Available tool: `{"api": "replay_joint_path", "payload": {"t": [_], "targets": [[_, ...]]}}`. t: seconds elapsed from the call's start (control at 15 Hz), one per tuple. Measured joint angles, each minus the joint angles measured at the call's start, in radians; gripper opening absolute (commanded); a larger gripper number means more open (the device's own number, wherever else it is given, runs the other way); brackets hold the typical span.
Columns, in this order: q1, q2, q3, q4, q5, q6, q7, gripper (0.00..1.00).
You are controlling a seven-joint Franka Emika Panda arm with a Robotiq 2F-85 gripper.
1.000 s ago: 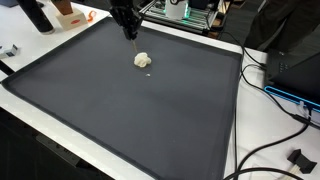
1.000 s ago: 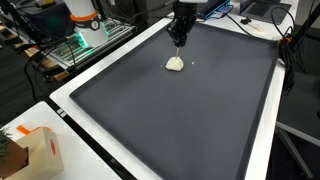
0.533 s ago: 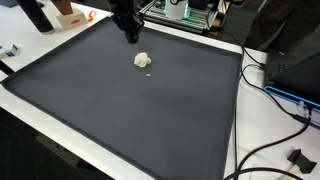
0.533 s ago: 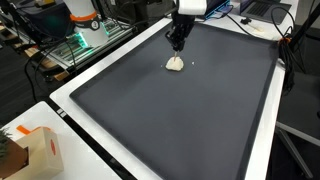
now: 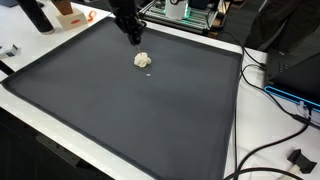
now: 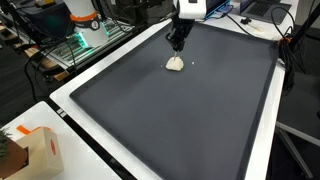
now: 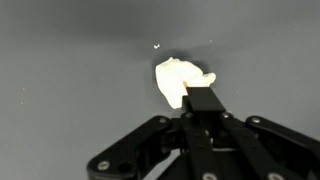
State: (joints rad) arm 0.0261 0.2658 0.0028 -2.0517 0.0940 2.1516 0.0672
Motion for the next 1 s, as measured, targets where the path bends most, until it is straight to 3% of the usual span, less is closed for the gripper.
{"api": "replay_joint_path", "payload": {"t": [1.0], "targets": [[0.001,0.060,0.011,0.007,0.005,0.006,-0.013,0.03]]}}
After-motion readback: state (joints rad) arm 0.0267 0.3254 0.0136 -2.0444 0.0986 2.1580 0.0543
